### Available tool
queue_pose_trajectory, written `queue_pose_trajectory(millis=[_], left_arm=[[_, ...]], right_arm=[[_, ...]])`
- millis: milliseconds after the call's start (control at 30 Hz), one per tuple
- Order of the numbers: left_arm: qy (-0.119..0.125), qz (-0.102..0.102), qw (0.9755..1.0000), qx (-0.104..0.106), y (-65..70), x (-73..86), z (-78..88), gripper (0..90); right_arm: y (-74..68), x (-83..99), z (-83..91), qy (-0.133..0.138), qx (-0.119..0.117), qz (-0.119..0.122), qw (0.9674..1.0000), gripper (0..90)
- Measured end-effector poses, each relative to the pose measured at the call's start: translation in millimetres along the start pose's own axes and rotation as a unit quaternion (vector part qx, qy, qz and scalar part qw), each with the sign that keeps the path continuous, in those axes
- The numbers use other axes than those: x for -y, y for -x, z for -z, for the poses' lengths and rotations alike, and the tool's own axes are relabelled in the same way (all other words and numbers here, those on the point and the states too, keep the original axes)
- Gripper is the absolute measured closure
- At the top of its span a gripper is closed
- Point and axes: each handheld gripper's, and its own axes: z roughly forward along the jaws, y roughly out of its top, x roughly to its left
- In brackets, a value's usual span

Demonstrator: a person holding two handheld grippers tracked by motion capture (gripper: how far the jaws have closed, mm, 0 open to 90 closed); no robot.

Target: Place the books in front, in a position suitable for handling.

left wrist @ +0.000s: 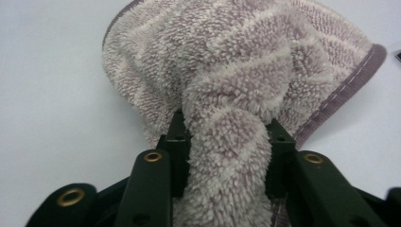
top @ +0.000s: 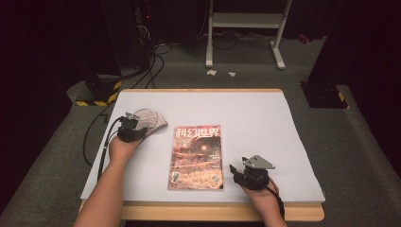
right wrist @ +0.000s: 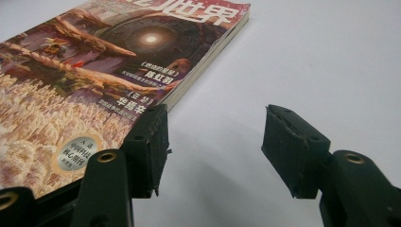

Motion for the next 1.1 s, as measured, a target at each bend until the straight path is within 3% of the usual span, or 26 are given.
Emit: queue_pose_trajectory(millis=[200, 400, 567, 667, 800, 867, 1000, 1100], left_arm=[[0.022, 0.014, 0.9996, 0.009, 1.5, 3.8, 9.7, 68.0], [0.071, 0.027, 0.9965, 0.035, 7.4, 8.0, 31.4, 68.1], [0.113, 0.023, 0.9917, 0.056, 17.6, 8.0, 56.5, 68.0], [0.131, 0.021, 0.9891, 0.063, 24.2, 7.2, 68.1, 67.9], [0.153, 0.013, 0.9855, 0.073, 35.6, 4.7, 80.7, 67.8], [0.16, 0.01, 0.9841, 0.076, 40.7, 3.7, 85.2, 67.8], [0.172, 0.006, 0.9809, 0.091, 52.7, 2.9, 94.3, 67.6], [0.181, -0.01, 0.9781, 0.102, 66.1, 6.7, 102.7, 67.5]], right_arm=[[1.3, 0.2, 1.6, 0.004, 0.003, 0.002, 1.0, 41.3], [4.7, -1.5, 0.6, 0.006, 0.003, 0.003, 1.0, 40.8], [12.4, -2.3, 1.0, -0.007, 0.017, 0.022, 0.9996, 40.6], [18.6, 2.5, 7.7, 0.01, 0.018, 0.0, 0.9998, 41.0], [22.1, 10.1, 11.4, 0.011, 0.023, 0.004, 0.9997, 41.1], [25.4, 11.7, 13.9, 0.013, 0.021, -0.011, 0.9996, 41.2], [26.7, 12.4, 15.5, 0.016, 0.023, -0.009, 0.9996, 41.2], [26.0, 13.6, 14.1, 0.013, 0.023, -0.009, 0.9996, 41.3]])
